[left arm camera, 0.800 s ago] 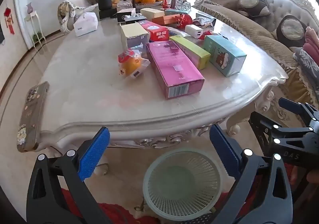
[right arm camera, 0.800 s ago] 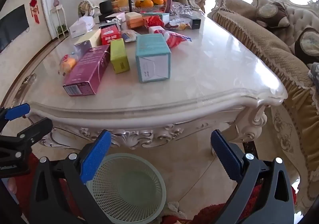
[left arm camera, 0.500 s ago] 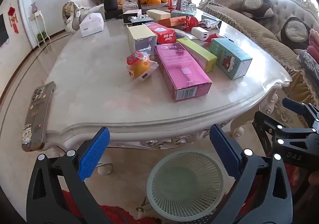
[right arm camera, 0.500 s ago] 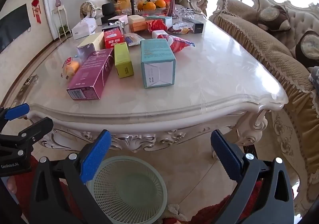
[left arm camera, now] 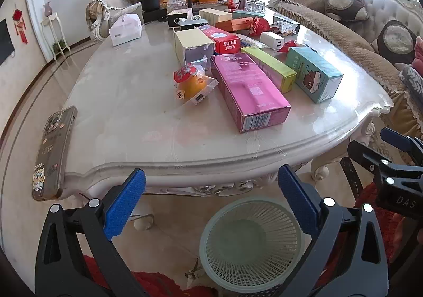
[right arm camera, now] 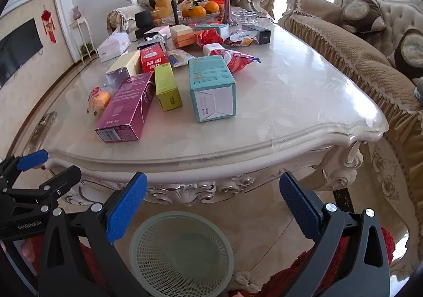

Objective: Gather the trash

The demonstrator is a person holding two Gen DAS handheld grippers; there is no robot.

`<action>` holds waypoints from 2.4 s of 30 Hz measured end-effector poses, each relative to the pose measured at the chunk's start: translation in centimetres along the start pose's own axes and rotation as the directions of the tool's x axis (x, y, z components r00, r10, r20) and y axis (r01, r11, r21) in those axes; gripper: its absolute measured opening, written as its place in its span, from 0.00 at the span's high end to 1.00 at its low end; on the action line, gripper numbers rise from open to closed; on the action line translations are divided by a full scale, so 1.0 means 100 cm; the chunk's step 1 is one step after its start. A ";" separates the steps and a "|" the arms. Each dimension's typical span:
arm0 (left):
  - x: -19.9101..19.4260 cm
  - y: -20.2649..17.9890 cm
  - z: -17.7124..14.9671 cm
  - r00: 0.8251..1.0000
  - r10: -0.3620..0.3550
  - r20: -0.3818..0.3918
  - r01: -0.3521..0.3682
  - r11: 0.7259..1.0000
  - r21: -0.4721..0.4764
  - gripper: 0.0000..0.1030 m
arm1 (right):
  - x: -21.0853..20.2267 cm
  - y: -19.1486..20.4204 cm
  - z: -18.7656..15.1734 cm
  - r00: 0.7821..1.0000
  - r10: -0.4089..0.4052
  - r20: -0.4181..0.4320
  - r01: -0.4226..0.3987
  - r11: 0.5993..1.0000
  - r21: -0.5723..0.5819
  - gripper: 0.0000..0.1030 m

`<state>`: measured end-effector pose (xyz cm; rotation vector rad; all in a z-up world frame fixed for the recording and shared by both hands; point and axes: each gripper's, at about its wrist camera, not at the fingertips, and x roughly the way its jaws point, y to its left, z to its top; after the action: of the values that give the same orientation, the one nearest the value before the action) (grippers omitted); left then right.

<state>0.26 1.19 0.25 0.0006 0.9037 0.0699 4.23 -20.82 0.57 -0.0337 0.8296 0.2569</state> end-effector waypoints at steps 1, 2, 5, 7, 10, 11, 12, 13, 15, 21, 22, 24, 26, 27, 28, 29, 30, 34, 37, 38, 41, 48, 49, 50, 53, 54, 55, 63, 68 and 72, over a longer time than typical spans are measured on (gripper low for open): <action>0.000 0.000 0.000 1.000 0.001 -0.002 -0.001 1.000 -0.001 0.06 | 0.001 0.001 0.000 1.000 -0.007 -0.002 0.007 1.000 -0.010 0.07; 0.000 -0.001 0.000 1.000 0.002 -0.003 -0.002 1.000 -0.001 0.06 | 0.001 0.003 0.000 1.000 -0.012 -0.006 0.012 1.000 -0.019 0.07; -0.001 -0.002 -0.002 1.000 -0.002 -0.003 0.002 1.000 -0.001 0.06 | 0.002 0.004 -0.003 1.000 -0.014 -0.026 0.014 1.000 -0.025 0.07; -0.001 0.000 -0.004 1.000 -0.001 -0.003 0.001 1.000 -0.004 0.06 | 0.003 0.005 -0.004 0.999 -0.025 -0.037 0.025 0.999 -0.022 0.07; 0.002 0.003 -0.007 1.000 -0.004 -0.017 0.004 1.000 -0.018 0.06 | 0.007 0.005 -0.007 0.997 -0.041 -0.059 0.040 0.999 -0.021 0.07; 0.003 0.004 -0.008 1.000 -0.008 -0.022 0.007 1.000 -0.022 0.06 | 0.008 0.005 -0.007 0.997 -0.046 -0.065 0.044 0.999 -0.020 0.07; 0.004 0.005 -0.009 1.000 -0.009 -0.025 0.009 1.000 -0.025 0.06 | 0.010 0.005 -0.007 0.997 -0.048 -0.068 0.047 0.999 -0.020 0.07; 0.004 0.005 -0.010 1.000 -0.008 -0.028 0.007 1.000 -0.025 0.06 | 0.010 0.006 -0.008 0.996 -0.050 -0.069 0.049 0.999 -0.022 0.07; 0.005 0.005 -0.011 1.000 -0.007 -0.029 0.006 1.000 -0.021 0.06 | 0.009 0.006 -0.008 0.997 -0.050 -0.066 0.049 0.999 -0.023 0.07; 0.005 -0.002 -0.012 0.999 -0.008 -0.031 0.008 1.000 -0.001 0.06 | 0.011 0.000 -0.010 0.994 -0.081 -0.078 0.080 0.997 -0.016 0.07; 0.005 -0.003 -0.012 1.000 -0.009 -0.030 0.009 1.000 0.002 0.06 | 0.011 0.000 -0.010 0.993 -0.082 -0.082 0.082 0.997 -0.013 0.07; 0.004 -0.004 -0.012 1.000 -0.009 -0.025 0.009 1.000 0.009 0.06 | 0.012 0.000 -0.012 0.992 -0.089 -0.087 0.088 0.996 -0.013 0.07; 0.005 -0.004 -0.013 1.000 -0.009 -0.026 0.009 1.000 0.011 0.06 | 0.013 0.001 -0.012 0.991 -0.098 -0.094 0.096 0.995 -0.018 0.07; 0.005 -0.005 -0.012 1.000 -0.012 -0.027 0.013 1.000 0.011 0.06 | 0.013 0.001 -0.013 0.991 -0.097 -0.096 0.096 0.995 -0.020 0.07; 0.005 -0.005 -0.012 0.999 -0.019 -0.028 0.019 1.000 0.011 0.06 | 0.013 0.002 -0.012 0.991 -0.097 -0.095 0.095 0.995 -0.021 0.07; 0.005 -0.005 -0.012 0.999 -0.022 -0.028 0.022 1.000 0.011 0.06 | 0.012 0.002 -0.012 0.991 -0.096 -0.093 0.095 0.995 -0.022 0.07; 0.005 -0.005 -0.012 0.999 -0.023 -0.026 0.023 1.000 0.012 0.06 | 0.012 0.002 -0.012 0.991 -0.098 -0.091 0.097 0.995 -0.025 0.07; 0.005 -0.007 -0.011 0.999 -0.022 -0.025 0.022 1.000 0.017 0.06 | 0.012 0.005 -0.011 0.990 -0.103 -0.091 0.101 0.994 -0.033 0.07; 0.005 -0.007 -0.011 0.999 -0.025 -0.024 0.025 1.000 0.018 0.06 | 0.013 0.006 -0.010 0.990 -0.102 -0.094 0.099 0.994 -0.042 0.07; 0.005 -0.007 -0.011 0.999 -0.023 -0.024 0.023 1.000 0.018 0.06 | 0.013 0.006 -0.010 0.990 -0.104 -0.094 0.100 0.994 -0.044 0.07; 0.006 -0.008 -0.011 0.999 -0.021 -0.029 0.021 1.000 0.016 0.06 | 0.013 0.007 -0.010 0.990 -0.100 -0.099 0.096 0.994 -0.045 0.07; 0.008 -0.007 -0.013 0.999 -0.007 -0.040 0.008 1.000 0.017 0.06 | 0.010 0.006 -0.008 0.991 -0.103 -0.089 0.099 0.994 -0.047 0.07; 0.007 -0.006 -0.014 0.999 -0.006 -0.040 0.007 1.000 0.016 0.06 | 0.010 0.005 -0.008 0.991 -0.103 -0.086 0.100 0.994 -0.045 0.07; 0.007 -0.006 -0.014 0.999 -0.006 -0.040 0.006 1.000 0.016 0.06 | 0.009 0.005 -0.008 0.991 -0.103 -0.085 0.100 0.994 -0.043 0.07; 0.006 -0.006 -0.014 0.999 -0.004 -0.036 0.005 1.000 0.012 0.06 | 0.009 0.005 -0.008 0.991 -0.103 -0.081 0.100 0.994 -0.041 0.07; 0.005 -0.006 -0.013 0.999 -0.006 -0.034 0.006 1.000 0.012 0.06 | 0.008 0.005 -0.008 0.991 -0.103 -0.081 0.100 0.994 -0.041 0.07; 0.004 -0.007 -0.012 1.000 -0.006 -0.028 0.007 1.000 0.014 0.06 | 0.008 0.005 -0.009 0.992 -0.102 -0.078 0.099 0.994 -0.043 0.07; 0.002 -0.007 -0.012 1.000 0.004 -0.003 -0.004 1.000 0.024 0.06 | 0.002 0.005 -0.009 0.997 -0.067 -0.046 0.065 0.997 -0.039 0.07; 0.003 0.009 -0.006 0.999 -0.021 0.025 0.022 0.999 -0.031 0.06 | -0.007 -0.008 0.001 0.999 -0.020 0.026 0.020 1.000 0.009 0.07; 0.007 0.021 0.011 0.996 -0.066 0.063 0.068 0.997 -0.032 0.06 | -0.001 -0.023 0.019 0.998 0.039 0.046 -0.042 0.997 0.065 0.07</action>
<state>1.48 3.31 0.44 -0.0595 0.8402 0.0225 6.06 -22.79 1.73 0.0501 0.7945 0.2672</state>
